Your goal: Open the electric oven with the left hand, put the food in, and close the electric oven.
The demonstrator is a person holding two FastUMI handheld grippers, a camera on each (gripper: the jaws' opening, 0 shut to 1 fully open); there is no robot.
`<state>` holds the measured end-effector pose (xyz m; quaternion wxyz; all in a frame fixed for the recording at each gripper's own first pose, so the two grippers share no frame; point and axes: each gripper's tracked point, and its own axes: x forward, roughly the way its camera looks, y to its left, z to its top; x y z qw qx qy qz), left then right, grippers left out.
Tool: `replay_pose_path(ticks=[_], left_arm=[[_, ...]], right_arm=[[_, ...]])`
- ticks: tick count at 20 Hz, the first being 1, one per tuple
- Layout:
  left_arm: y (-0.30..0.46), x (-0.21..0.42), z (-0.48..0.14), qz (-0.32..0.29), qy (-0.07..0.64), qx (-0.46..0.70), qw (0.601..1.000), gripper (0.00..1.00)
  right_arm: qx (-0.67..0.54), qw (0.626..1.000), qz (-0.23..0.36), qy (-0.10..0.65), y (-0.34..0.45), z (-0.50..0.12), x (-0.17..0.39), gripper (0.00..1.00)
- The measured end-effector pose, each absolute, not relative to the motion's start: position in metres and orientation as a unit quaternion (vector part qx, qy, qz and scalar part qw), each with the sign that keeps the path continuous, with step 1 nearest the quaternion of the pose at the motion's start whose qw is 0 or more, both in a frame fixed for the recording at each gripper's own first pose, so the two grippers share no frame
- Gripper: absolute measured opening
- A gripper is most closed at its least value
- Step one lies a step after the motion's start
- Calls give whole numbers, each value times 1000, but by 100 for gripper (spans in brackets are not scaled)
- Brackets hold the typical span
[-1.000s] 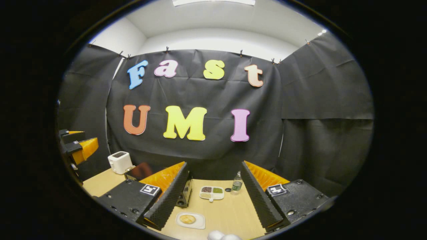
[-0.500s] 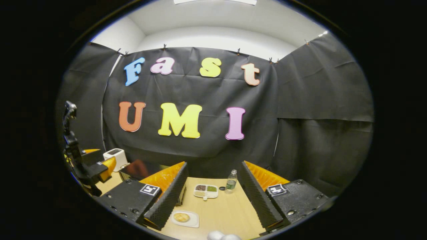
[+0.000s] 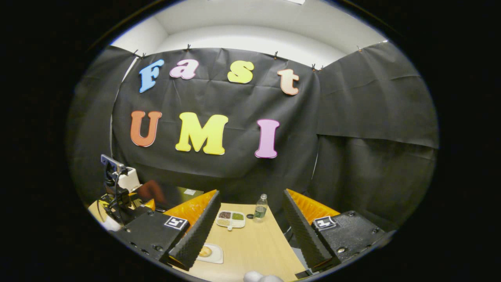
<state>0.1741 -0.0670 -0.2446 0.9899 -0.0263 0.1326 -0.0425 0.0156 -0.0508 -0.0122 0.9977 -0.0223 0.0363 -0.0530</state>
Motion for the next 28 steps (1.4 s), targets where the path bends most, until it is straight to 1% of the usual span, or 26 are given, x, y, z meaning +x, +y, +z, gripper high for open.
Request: replay_pose_path(ticks=[1,3,5,6,8,11,12,13,14,15,16,23,24,25,28], left_arm=[[-69,179,-252,-45,138,-29,989,96],[-70,189,-264,-44,147,-21,988,95],[-73,190,-274,-43,161,-22,986,96],[-71,192,-276,-40,161,-18,986,100],[-69,193,-280,-36,167,-16,985,97],[-69,192,-281,-39,170,-9,985,100],[-68,191,-280,-39,168,-7,985,98],[-68,189,-281,-37,172,-8,984,98],[-68,188,-281,-37,172,-7,984,100],[-68,186,-282,-37,175,-8,984,100],[-68,183,-283,-37,175,-7,984,98],[-65,150,-289,-40,184,-5,982,98],[-66,146,-291,-42,185,-5,982,100],[-67,141,-293,-43,186,-3,982,98],[-65,128,-298,-44,195,-4,980,98]], right_arm=[[-23,997,-56,38,-52,-13,18,100],[-26,997,-60,43,-54,-17,20,100],[-23,997,-59,51,-54,-21,23,100],[-21,997,-59,53,-54,-22,24,100],[-21,996,-59,58,-54,-25,27,100],[-22,996,-56,62,-53,-28,28,100],[-23,996,-55,64,-54,-29,27,100],[-21,996,-53,65,-53,-30,27,100],[-18,996,-52,67,-52,-30,28,100],[-17,996,-51,67,-51,-31,29,100],[-18,996,-50,68,-52,-32,29,100],[-10,997,-42,71,-50,-35,28,100],[-11,997,-41,72,-50,-36,28,100],[-12,997,-41,71,-50,-37,27,100],[-9,996,-38,77,-48,-45,21,100]])
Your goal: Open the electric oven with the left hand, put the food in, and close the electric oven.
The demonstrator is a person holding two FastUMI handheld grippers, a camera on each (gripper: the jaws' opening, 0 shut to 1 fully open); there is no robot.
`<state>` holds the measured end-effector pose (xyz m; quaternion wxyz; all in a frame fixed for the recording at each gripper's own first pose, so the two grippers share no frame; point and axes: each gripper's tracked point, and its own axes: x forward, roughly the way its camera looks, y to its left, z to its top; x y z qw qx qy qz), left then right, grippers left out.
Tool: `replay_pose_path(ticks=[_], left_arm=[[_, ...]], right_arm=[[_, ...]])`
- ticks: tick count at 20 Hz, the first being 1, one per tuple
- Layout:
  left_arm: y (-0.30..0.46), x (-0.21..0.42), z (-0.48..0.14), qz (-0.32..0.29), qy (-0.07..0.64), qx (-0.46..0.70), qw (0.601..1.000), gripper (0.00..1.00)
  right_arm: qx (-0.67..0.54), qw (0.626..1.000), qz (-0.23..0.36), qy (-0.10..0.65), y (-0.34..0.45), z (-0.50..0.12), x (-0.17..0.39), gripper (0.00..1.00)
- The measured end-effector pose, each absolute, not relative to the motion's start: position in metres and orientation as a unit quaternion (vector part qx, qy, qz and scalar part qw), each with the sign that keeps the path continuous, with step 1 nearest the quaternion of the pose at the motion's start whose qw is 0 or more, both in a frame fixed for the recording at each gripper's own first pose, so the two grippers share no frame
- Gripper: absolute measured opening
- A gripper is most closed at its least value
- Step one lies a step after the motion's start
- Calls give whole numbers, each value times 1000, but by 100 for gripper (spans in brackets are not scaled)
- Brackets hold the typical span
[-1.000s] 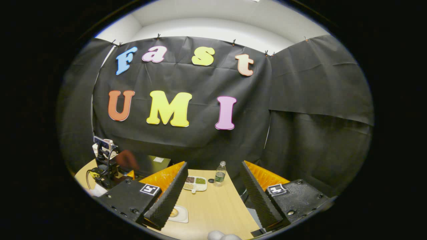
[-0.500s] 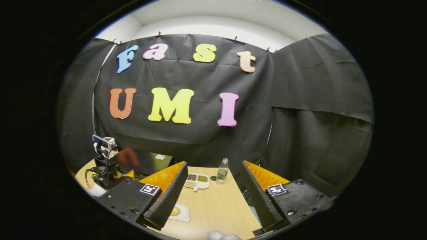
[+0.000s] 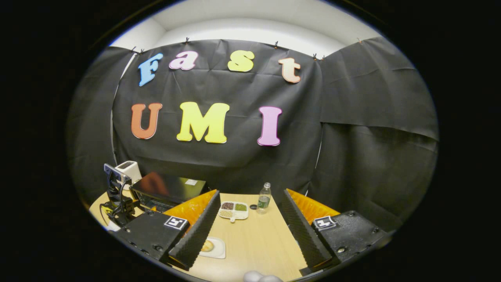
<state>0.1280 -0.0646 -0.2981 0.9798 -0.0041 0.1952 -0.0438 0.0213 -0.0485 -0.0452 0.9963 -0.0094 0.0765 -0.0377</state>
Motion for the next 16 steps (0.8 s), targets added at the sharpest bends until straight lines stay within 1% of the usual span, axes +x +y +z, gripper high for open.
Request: replay_pose_path(ticks=[3,5,6,16], left_arm=[[-64,117,-305,-44,202,-4,978,98],[-63,110,-309,-45,209,-6,977,100],[-63,106,-311,-45,212,-7,976,98],[-63,76,-338,-54,251,-12,966,98]], right_arm=[[-8,996,-35,82,-48,-50,18,100],[-8,996,-34,84,-47,-54,17,100],[-7,996,-33,85,-46,-56,16,100],[-4,996,-24,91,-35,-64,13,100]])
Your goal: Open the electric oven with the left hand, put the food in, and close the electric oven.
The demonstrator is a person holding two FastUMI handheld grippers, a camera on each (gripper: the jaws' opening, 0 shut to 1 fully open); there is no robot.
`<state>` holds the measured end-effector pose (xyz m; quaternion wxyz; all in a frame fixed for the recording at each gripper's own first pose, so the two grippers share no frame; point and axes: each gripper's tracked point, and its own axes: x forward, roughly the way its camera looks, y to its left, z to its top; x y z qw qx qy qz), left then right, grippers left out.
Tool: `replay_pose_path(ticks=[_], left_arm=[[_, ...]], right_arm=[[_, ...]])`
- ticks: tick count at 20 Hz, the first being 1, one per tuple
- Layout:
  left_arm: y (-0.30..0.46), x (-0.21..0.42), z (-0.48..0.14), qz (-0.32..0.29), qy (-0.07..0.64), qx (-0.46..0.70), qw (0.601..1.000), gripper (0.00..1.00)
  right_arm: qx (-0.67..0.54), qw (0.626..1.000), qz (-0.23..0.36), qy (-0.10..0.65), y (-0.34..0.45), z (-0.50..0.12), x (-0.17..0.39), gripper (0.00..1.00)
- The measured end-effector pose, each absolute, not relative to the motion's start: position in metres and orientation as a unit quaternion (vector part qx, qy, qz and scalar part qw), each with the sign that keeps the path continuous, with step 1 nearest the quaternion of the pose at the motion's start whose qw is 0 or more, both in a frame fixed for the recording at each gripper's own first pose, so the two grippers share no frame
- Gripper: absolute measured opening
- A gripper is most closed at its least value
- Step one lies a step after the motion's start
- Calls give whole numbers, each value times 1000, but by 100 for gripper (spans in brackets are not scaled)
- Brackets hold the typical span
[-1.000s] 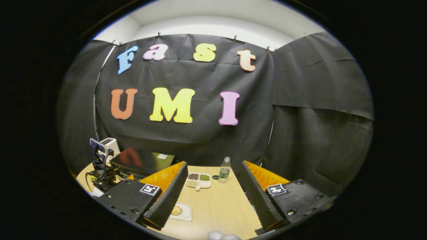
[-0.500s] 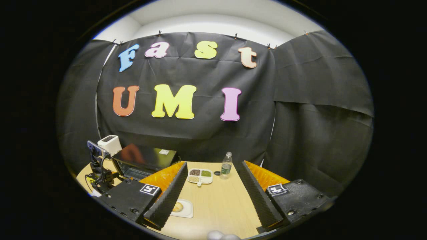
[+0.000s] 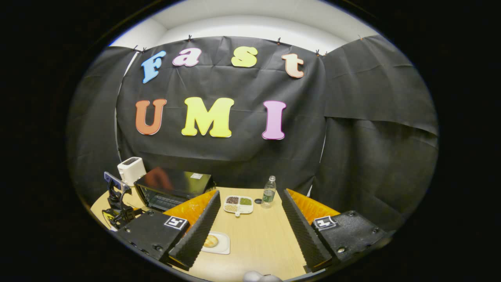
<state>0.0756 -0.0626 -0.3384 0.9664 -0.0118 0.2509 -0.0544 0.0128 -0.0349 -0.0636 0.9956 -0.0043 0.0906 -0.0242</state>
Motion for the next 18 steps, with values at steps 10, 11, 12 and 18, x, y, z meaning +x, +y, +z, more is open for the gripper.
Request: replay_pose_path(ticks=[10,11,12,18], left_arm=[[-65,41,-382,-61,334,-33,940,100],[-66,37,-389,-60,343,-36,937,99],[-65,34,-399,-59,357,-39,931,97],[-67,32,-437,-50,406,-59,911,96]], right_arm=[[-1,995,-21,98,-29,-75,13,100],[-2,995,-21,99,-30,-76,13,100],[-1,995,-21,101,-29,-80,13,100],[-3,993,-21,117,-30,-96,13,100]])
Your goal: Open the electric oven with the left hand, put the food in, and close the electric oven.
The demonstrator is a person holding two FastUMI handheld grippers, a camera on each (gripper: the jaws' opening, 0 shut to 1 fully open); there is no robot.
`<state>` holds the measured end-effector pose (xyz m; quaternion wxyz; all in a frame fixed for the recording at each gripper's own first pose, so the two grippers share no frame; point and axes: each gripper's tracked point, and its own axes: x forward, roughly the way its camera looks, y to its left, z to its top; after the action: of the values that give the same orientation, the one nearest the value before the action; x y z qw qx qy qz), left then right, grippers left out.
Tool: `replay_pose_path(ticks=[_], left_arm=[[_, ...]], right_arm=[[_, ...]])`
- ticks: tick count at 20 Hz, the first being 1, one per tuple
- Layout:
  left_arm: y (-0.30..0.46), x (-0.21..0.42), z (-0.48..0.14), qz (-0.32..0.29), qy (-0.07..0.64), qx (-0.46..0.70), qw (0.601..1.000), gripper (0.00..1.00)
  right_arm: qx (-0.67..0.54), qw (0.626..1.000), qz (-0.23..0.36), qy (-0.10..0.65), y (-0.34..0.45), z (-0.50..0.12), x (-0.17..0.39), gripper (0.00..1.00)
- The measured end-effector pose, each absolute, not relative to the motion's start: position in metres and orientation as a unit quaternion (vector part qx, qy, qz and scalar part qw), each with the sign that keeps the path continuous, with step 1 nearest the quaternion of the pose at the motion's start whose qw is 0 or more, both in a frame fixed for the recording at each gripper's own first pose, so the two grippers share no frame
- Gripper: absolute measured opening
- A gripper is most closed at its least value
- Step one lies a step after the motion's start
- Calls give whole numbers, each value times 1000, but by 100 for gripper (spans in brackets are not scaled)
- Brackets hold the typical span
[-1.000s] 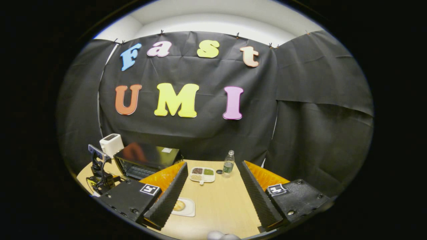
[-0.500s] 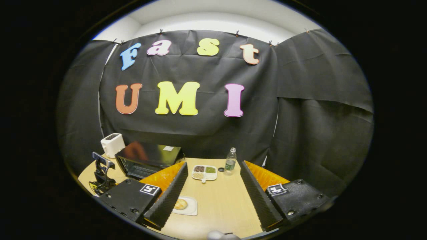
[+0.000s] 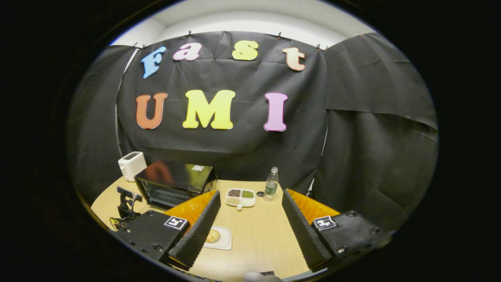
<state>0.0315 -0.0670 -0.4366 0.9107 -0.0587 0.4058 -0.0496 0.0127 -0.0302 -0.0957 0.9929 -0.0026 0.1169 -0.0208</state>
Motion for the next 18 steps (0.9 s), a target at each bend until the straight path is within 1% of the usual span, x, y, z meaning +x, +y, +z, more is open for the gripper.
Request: replay_pose_path(ticks=[1,2,3,6,7,8,9,12,13,14,17,18], left_arm=[[-67,30,-440,-50,413,-57,907,100],[-67,30,-441,-50,418,-55,906,96],[-66,31,-440,-50,418,-55,906,100],[-67,28,-445,-52,429,-52,900,100],[-66,28,-445,-51,431,-52,899,97],[-67,29,-444,-50,430,-53,900,100],[-66,28,-445,-50,433,-54,898,97],[-66,29,-441,-50,427,-56,901,97],[-65,28,-438,-50,423,-58,903,89],[-64,28,-436,-50,419,-61,904,100],[-62,15,-424,-60,400,-84,911,100],[-54,10,-416,-55,389,-84,916,100]], right_arm=[[-2,992,-22,121,-31,-99,13,100],[1,992,-21,125,-31,-102,13,100],[4,992,-21,128,-32,-104,13,100],[10,991,-22,133,-34,-111,14,100],[11,991,-22,135,-35,-111,15,100],[12,991,-23,134,-35,-112,15,100],[12,991,-23,134,-35,-112,15,100],[7,991,-20,129,-34,-109,16,100],[7,992,-16,126,-33,-108,17,100],[6,992,-11,122,-31,-106,18,100],[-6,993,-1,115,-35,-110,25,100],[-6,994,7,113,-34,-116,28,100]])
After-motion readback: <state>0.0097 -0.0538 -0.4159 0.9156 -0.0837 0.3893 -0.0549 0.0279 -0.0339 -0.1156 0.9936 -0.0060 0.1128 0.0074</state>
